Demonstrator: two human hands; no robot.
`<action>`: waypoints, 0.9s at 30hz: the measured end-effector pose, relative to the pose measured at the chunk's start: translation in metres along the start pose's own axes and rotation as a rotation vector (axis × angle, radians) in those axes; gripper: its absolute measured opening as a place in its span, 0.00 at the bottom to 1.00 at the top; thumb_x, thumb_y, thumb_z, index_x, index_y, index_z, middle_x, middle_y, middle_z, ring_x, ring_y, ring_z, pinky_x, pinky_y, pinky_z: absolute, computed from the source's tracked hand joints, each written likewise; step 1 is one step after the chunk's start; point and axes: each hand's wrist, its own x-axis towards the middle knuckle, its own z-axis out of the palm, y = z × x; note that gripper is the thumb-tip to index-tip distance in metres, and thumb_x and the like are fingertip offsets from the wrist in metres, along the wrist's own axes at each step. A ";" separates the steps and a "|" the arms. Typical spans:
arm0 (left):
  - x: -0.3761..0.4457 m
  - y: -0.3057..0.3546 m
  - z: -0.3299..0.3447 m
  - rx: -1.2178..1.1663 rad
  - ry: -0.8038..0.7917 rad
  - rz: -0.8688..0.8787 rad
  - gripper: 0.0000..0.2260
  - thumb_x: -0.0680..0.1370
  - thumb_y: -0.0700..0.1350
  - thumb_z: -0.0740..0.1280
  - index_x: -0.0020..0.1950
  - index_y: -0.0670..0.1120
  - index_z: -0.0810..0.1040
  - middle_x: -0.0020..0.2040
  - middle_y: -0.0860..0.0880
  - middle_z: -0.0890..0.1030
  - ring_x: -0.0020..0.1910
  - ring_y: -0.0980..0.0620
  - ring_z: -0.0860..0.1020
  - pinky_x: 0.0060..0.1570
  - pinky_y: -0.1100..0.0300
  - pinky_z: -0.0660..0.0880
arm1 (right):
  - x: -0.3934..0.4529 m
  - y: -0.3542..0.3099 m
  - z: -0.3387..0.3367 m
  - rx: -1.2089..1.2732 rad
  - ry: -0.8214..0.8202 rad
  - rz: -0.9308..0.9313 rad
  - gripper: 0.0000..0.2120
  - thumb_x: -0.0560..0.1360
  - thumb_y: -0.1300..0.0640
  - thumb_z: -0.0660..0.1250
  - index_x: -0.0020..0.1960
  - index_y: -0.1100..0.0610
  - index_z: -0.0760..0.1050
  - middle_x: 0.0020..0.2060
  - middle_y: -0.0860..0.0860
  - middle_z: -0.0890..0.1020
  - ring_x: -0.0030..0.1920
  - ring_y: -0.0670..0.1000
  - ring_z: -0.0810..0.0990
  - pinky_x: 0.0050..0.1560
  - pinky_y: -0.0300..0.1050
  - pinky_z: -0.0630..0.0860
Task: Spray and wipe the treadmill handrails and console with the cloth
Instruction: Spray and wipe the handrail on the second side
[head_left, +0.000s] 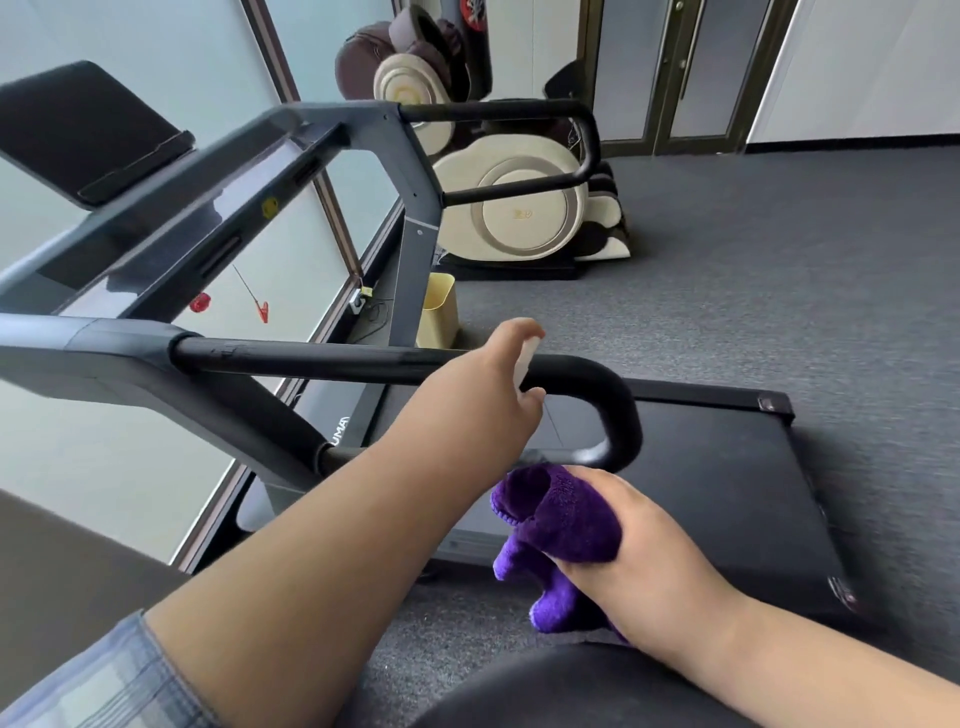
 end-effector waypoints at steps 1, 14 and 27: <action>0.002 0.009 0.006 0.019 -0.004 0.012 0.21 0.77 0.53 0.67 0.65 0.65 0.61 0.36 0.60 0.71 0.31 0.60 0.70 0.30 0.63 0.63 | -0.002 0.003 -0.008 0.007 -0.002 -0.001 0.19 0.76 0.57 0.72 0.65 0.44 0.75 0.55 0.49 0.83 0.48 0.53 0.84 0.54 0.54 0.81; -0.010 0.049 0.034 0.072 0.044 -0.155 0.20 0.78 0.54 0.66 0.66 0.66 0.62 0.33 0.62 0.71 0.30 0.63 0.72 0.27 0.65 0.62 | -0.016 0.021 -0.085 0.151 0.052 -0.101 0.17 0.75 0.54 0.74 0.58 0.36 0.77 0.46 0.46 0.86 0.43 0.50 0.86 0.40 0.49 0.84; -0.094 0.038 0.057 -0.293 0.224 -0.369 0.22 0.76 0.54 0.69 0.62 0.75 0.64 0.43 0.63 0.81 0.34 0.56 0.79 0.34 0.72 0.72 | 0.068 -0.012 -0.093 -0.114 0.190 -0.507 0.27 0.74 0.40 0.69 0.70 0.46 0.67 0.63 0.50 0.77 0.59 0.43 0.78 0.62 0.37 0.73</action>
